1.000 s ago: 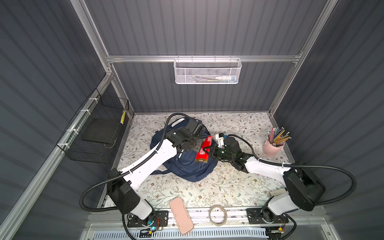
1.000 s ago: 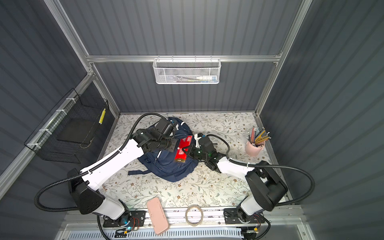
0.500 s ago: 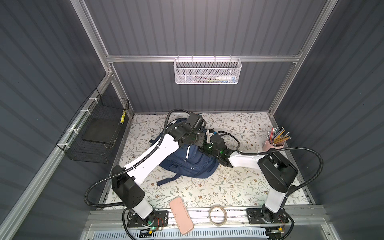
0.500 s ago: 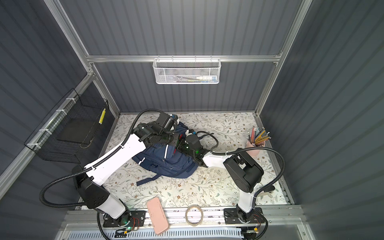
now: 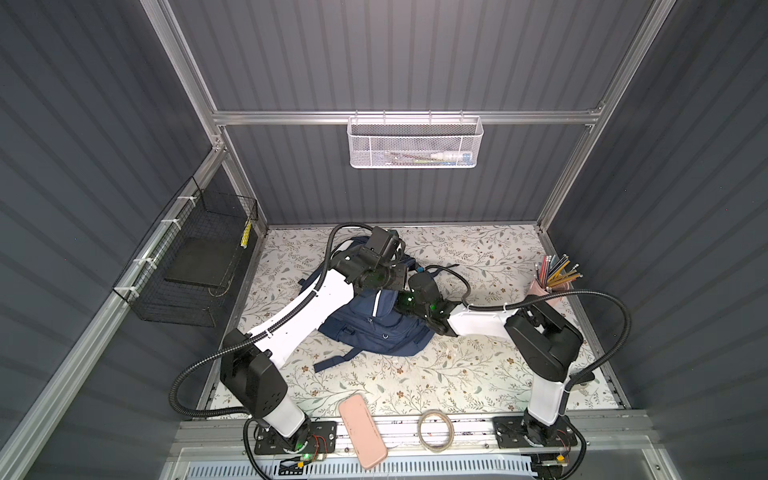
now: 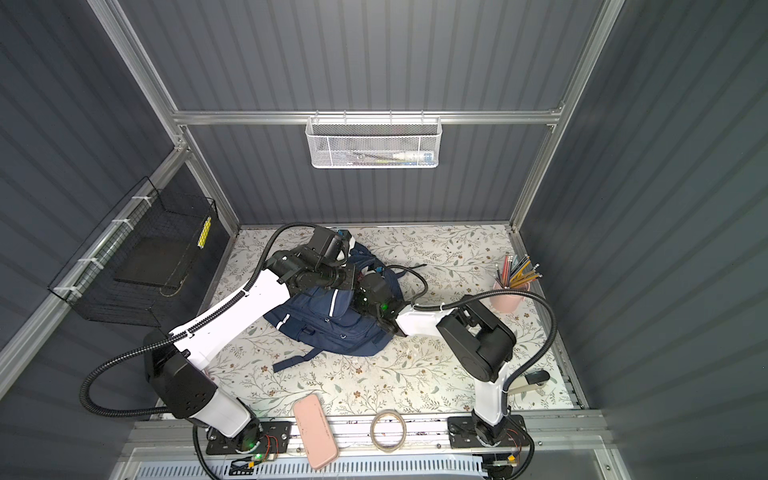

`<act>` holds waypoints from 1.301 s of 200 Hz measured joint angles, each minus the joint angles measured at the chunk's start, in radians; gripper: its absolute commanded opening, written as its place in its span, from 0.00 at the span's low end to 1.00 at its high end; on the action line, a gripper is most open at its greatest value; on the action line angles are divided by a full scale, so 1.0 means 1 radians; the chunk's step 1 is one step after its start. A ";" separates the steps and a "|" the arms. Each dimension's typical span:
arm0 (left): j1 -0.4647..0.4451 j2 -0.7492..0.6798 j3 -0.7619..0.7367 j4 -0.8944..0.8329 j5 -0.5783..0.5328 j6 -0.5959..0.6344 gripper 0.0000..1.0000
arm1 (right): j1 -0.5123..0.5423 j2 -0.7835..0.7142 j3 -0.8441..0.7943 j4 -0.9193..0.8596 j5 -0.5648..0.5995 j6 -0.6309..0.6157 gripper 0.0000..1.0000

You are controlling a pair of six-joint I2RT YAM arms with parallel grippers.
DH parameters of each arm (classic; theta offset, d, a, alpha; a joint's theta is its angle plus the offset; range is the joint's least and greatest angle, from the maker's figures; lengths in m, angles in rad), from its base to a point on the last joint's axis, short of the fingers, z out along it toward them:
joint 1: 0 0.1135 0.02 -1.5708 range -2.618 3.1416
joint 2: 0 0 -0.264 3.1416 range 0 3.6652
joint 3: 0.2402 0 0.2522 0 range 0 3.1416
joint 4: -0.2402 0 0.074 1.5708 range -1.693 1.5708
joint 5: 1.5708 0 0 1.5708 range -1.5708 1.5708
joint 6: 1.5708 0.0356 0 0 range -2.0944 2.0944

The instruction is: Pack the student bag

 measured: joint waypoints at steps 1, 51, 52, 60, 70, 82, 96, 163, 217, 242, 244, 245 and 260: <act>0.000 -0.001 -0.002 0.002 0.002 -0.001 0.00 | 0.000 -0.006 -0.002 -0.008 0.002 -0.002 0.60; -0.013 -0.056 -0.074 0.084 0.103 -0.035 0.01 | -0.010 -0.230 -0.115 -0.255 0.056 -0.057 0.68; -0.014 -0.056 -0.075 0.085 0.105 -0.035 0.01 | -0.010 -0.233 -0.116 -0.258 0.056 -0.058 0.68; -0.014 -0.062 -0.085 0.097 0.119 -0.042 0.01 | -0.011 -0.266 -0.134 -0.286 0.066 -0.066 0.68; -0.015 -0.068 -0.100 0.109 0.137 -0.048 0.01 | -0.014 -0.300 -0.147 -0.325 0.079 -0.077 0.68; -0.014 -0.077 -0.125 0.137 0.154 -0.059 0.01 | -0.016 -0.325 -0.151 -0.372 0.090 -0.090 0.67; -0.014 -0.086 -0.155 0.164 0.167 -0.069 0.02 | -0.020 -0.350 -0.157 -0.416 0.103 -0.105 0.67; 0.001 -0.089 -0.224 0.280 0.186 -0.112 0.27 | -0.080 -0.417 -0.166 -0.545 0.090 -0.139 0.72; 0.014 -0.105 -0.259 0.330 0.183 -0.141 0.86 | -0.129 -0.669 -0.270 -0.671 0.126 -0.137 0.75; 0.032 -0.184 -0.317 0.336 0.178 -0.180 0.91 | -0.125 -0.810 -0.365 -0.727 0.145 -0.124 0.74; 0.034 -0.194 -0.325 0.341 0.177 -0.186 0.90 | -0.121 -0.820 -0.371 -0.732 0.149 -0.124 0.74; 0.034 -0.197 -0.327 0.341 0.176 -0.187 0.90 | -0.120 -0.823 -0.372 -0.734 0.151 -0.124 0.75; 0.041 -0.282 -0.405 0.370 0.172 -0.229 0.86 | -0.063 -0.865 -0.390 -0.774 0.193 -0.123 0.74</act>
